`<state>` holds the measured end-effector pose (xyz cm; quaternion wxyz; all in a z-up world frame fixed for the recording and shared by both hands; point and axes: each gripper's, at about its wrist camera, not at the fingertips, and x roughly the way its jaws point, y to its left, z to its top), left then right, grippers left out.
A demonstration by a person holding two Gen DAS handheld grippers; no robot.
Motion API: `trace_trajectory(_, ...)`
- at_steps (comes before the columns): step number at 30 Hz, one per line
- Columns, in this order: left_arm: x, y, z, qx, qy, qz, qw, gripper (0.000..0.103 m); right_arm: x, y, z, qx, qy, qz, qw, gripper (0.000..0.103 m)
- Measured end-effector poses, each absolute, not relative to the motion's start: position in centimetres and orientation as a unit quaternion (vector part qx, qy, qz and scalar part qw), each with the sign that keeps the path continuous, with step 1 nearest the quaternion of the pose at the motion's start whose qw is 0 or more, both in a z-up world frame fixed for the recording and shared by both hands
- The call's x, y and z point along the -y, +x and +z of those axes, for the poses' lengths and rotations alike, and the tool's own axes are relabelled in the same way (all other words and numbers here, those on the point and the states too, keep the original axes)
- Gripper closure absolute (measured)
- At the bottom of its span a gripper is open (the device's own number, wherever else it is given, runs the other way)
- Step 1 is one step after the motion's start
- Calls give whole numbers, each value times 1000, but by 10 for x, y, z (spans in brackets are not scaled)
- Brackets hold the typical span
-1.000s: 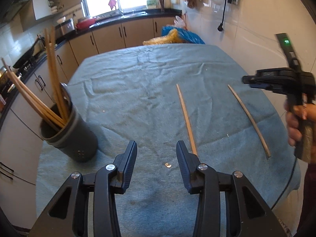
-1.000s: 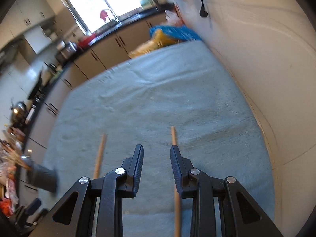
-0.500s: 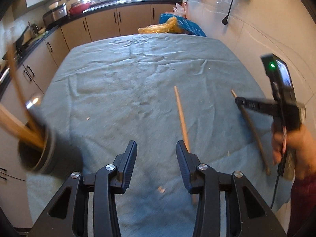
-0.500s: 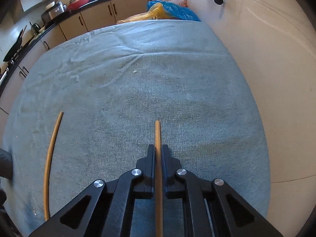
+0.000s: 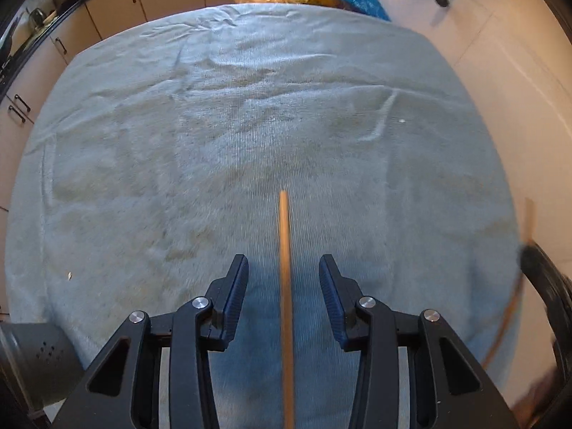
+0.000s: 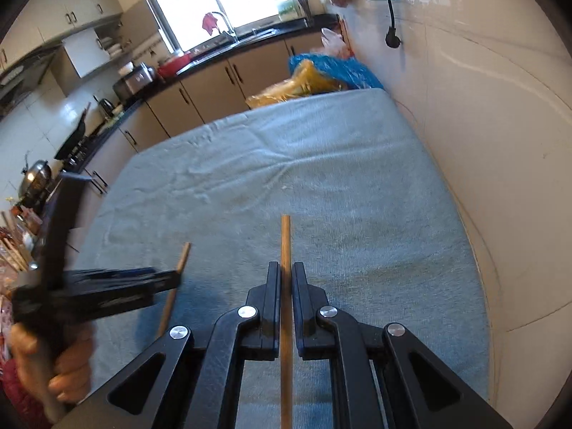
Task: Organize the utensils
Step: 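Close the right tool on one chopstick while the left tool closes on the other, then lift both chopsticks upright and carry them toward the gray holder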
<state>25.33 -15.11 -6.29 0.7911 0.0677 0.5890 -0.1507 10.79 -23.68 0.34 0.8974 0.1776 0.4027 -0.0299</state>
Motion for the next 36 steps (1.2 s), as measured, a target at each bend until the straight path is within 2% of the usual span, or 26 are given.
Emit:
trace_trajectory(2,159,258,-70,-594,73,-147,787,72,237,107,4,-400,178,-29,899,96)
trace_trajectory(3,162,258,-69,-586,80,-142,794,73,238,106,5,-398,179,-28,899,96)
trace_trajectory(4,166,258,-70,-586,85,-142,793,78,237,107,5,-398,179,-26,900,96)
trace_trajectory(5,168,258,-70,-581,89,-138,797,87,233,109,6,-397,180,-26,899,96)
trace_trajectory(8,169,257,-71,-571,95,-130,805,98,232,112,5,-392,187,-21,900,96)
trace_trajectory(15,150,231,-52,-532,66,-165,828,98,227,96,18,-363,190,-8,912,96)
trace_trajectory(29,79,109,65,-353,40,-200,913,98,169,35,67,-263,151,16,953,96)
trace_trajectory(36,54,81,85,-326,32,-203,923,98,139,23,77,-248,133,22,959,96)
